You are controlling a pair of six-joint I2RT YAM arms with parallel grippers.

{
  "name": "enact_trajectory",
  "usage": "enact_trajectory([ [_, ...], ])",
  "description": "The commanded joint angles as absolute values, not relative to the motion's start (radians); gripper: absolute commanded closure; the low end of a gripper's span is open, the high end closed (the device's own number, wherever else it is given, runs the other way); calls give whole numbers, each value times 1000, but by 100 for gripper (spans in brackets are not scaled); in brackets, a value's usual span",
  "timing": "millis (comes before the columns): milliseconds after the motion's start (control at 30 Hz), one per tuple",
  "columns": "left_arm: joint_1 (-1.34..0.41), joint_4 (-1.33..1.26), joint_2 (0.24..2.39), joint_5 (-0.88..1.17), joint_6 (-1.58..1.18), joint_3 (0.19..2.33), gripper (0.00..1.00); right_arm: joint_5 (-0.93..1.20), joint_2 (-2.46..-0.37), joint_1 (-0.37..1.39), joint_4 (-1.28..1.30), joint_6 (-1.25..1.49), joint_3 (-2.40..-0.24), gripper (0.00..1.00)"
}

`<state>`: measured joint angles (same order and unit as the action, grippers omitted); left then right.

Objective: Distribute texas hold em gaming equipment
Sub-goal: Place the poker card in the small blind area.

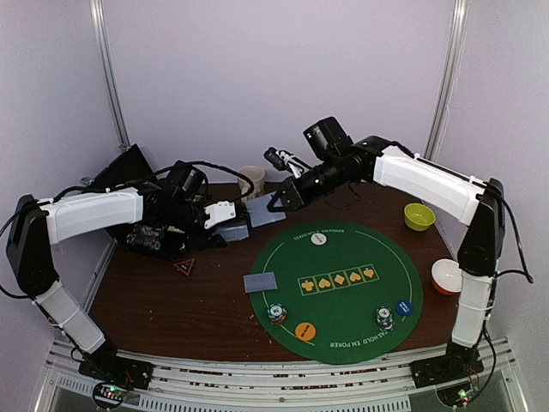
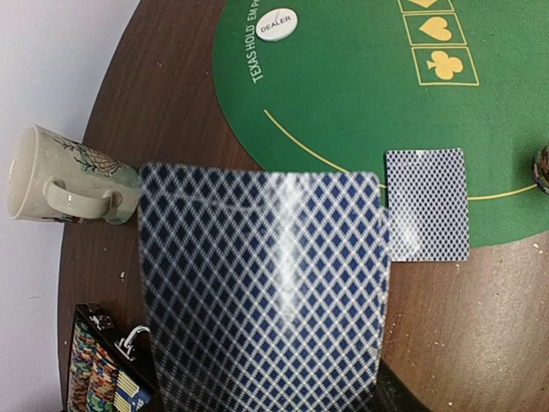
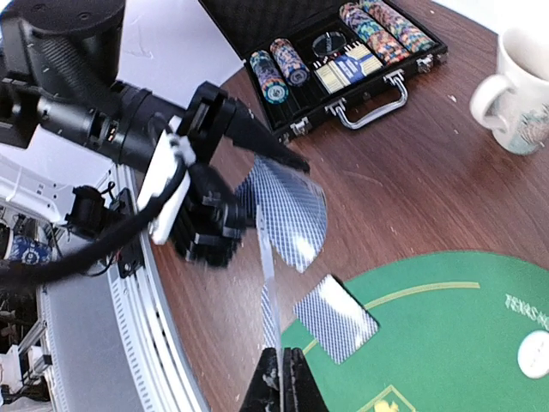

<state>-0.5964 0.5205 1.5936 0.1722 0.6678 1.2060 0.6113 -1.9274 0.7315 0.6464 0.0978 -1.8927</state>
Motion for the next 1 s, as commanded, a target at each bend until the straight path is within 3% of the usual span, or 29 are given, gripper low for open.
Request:
enact_trajectory([
  [0,-590,470,1593,197,654,1213,48,598,-1847,640,894,30,-1856,100],
  [333,-589,447,1576,218,649,1194,47,446,-1640,259,1049,125,-1361,100],
  [467,-589,444,1570,238,657,1196,47,304,-1630,179,1088,143,-1289,100],
  [667,-590,419,1527,265,655,1155,46,222,-1649,155,1123,200,-1293,100],
  [967,-589,405,1505,296,660,1130,46,131,-1606,139,1067,383,-1114,100],
])
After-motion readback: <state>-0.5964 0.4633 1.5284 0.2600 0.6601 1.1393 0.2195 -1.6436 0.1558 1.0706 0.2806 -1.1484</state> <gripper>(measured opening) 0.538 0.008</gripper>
